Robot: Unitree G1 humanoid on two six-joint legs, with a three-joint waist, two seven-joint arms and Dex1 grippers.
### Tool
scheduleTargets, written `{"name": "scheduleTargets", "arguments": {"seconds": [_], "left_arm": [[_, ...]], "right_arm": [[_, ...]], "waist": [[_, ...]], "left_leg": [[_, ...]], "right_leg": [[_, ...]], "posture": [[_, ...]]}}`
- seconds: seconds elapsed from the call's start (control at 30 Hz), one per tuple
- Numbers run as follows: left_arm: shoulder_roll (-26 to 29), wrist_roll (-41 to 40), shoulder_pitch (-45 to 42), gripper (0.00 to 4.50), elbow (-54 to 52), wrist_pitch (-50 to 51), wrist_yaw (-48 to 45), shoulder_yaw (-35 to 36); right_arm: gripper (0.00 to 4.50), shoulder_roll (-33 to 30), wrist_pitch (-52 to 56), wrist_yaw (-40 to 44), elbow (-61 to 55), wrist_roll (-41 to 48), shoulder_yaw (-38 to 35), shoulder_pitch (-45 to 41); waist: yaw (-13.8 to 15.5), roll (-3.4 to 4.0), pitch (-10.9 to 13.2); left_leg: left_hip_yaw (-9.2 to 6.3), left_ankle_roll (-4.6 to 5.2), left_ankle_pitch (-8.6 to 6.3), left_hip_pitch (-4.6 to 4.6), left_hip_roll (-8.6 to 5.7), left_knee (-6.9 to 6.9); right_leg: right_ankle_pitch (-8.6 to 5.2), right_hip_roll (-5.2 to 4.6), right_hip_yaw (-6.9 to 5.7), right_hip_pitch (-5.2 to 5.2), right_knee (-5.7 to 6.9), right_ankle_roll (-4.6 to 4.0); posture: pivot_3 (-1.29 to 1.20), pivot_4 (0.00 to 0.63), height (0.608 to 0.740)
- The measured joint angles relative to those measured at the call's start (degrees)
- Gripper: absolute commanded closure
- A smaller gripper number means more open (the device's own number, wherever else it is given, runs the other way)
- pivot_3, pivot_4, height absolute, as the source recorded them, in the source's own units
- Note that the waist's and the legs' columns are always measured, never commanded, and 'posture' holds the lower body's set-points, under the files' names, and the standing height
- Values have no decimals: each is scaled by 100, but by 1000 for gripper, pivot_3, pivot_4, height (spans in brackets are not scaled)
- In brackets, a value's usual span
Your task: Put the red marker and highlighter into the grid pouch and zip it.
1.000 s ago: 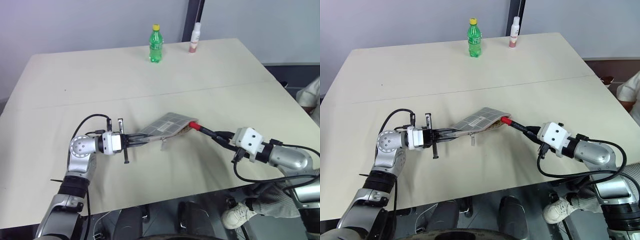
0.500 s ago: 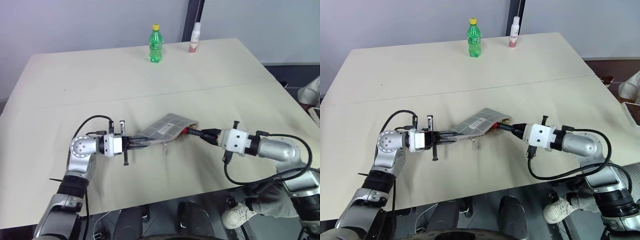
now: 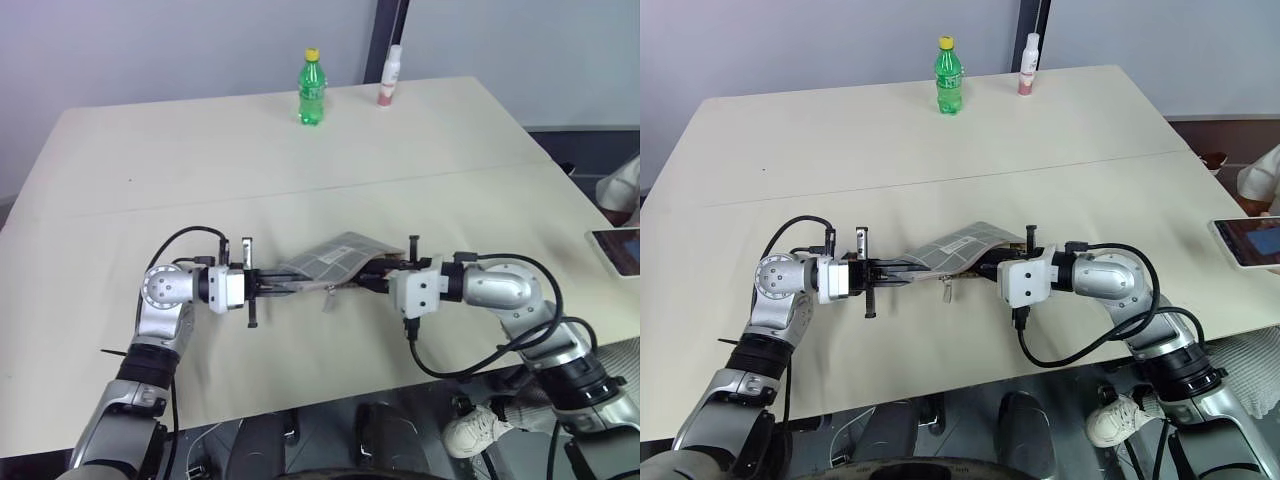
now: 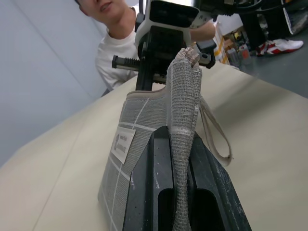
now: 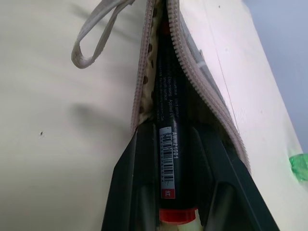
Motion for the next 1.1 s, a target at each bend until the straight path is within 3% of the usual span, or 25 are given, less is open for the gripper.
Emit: {"name": "scheduleTargets", "arguments": {"seconds": [0.33,0.6,1.1], "left_arm": [[-71,-97,-5,4500,3,6,-26,8],[-71,-82,8,4500,8,3,-23,2],[-223,148,-39,4500,479,-386,250,4]], "right_arm": [[4137,250,-474,-161,634,-356,198,-401],[130,163,-285,-215,505,-210,67,-308],[54,-202,2973,-357,-1418,1813,-1459,637]], "waist": [[3,0,0],[7,0,0],[20,0,0]], "left_leg": [[0,-1,1,0,0,4],[0,-1,1,0,0,5],[-3,1,0,0,1,6]], "right_leg": [[1,1,0,0,6,1],[1,0,0,-1,8,1],[1,-1,0,1,7,0]], "posture": [[0,150,740],[0,150,740],[0,150,740]]}}
